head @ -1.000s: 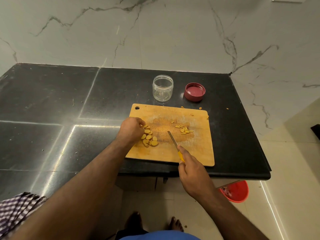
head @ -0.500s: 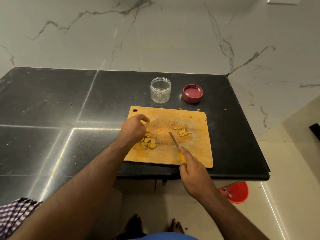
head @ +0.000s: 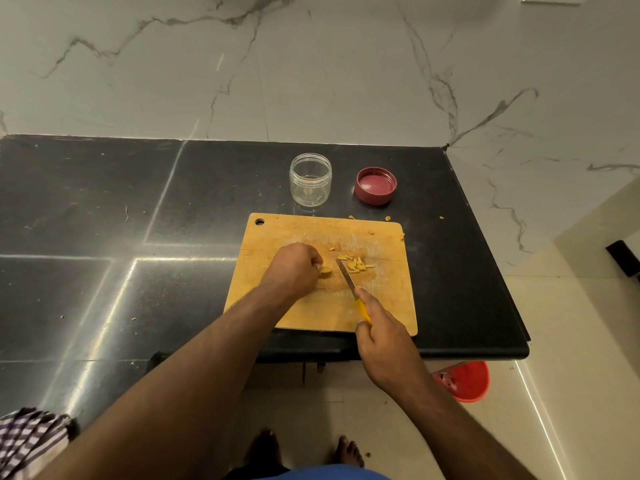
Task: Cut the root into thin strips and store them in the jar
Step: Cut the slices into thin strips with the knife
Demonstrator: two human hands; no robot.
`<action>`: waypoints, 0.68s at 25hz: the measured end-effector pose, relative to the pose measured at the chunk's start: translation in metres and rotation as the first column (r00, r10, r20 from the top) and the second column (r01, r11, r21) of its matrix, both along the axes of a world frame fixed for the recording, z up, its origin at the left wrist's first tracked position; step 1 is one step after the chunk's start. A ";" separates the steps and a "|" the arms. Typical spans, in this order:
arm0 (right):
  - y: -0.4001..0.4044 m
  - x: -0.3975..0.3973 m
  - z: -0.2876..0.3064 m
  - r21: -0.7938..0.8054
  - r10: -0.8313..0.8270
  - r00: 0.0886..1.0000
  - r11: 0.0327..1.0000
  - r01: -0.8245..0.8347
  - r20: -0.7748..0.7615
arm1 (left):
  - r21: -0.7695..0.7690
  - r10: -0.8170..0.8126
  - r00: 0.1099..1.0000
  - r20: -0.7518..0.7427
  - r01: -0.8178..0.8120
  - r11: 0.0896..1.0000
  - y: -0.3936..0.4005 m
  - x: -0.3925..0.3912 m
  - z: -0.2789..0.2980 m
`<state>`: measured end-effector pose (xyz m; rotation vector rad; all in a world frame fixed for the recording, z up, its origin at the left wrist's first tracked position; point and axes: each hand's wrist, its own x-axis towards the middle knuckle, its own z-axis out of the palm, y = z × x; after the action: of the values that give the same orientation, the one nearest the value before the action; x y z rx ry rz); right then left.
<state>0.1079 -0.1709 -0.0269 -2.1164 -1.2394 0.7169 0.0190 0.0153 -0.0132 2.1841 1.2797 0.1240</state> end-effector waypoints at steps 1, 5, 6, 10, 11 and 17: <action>0.000 0.000 0.001 0.006 0.001 1.000 1.000 -0.001 -0.001 | -0.008 -0.001 1.000 0.001 0.001 1.000 -0.001 -0.001 -0.002; 0.001 -0.001 0.003 0.017 0.002 1.000 1.000 -0.002 0.002 | -0.005 -0.001 1.000 0.005 0.001 1.000 -0.004 0.000 -0.008; 0.001 -0.001 0.004 0.015 0.006 1.000 1.000 -0.006 0.004 | 0.011 -0.005 1.000 0.008 0.005 1.000 -0.005 0.000 -0.009; 0.002 -0.005 0.008 0.013 0.034 0.998 0.999 -0.035 0.044 | 0.035 0.003 1.000 0.013 -0.003 0.999 -0.006 0.002 -0.013; 0.002 -0.006 0.008 0.005 0.039 0.998 0.999 -0.039 0.056 | 0.043 0.004 1.000 0.015 -0.005 0.999 -0.006 0.002 -0.014; 0.006 -0.012 0.010 -0.034 0.061 0.992 0.998 -0.058 0.107 | 0.060 0.001 1.000 0.023 -0.003 0.998 -0.006 0.002 -0.018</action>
<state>0.0962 -0.1646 -0.0168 -2.1760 -1.3623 0.6589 0.0214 0.0089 -0.0308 2.2255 1.2808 0.1898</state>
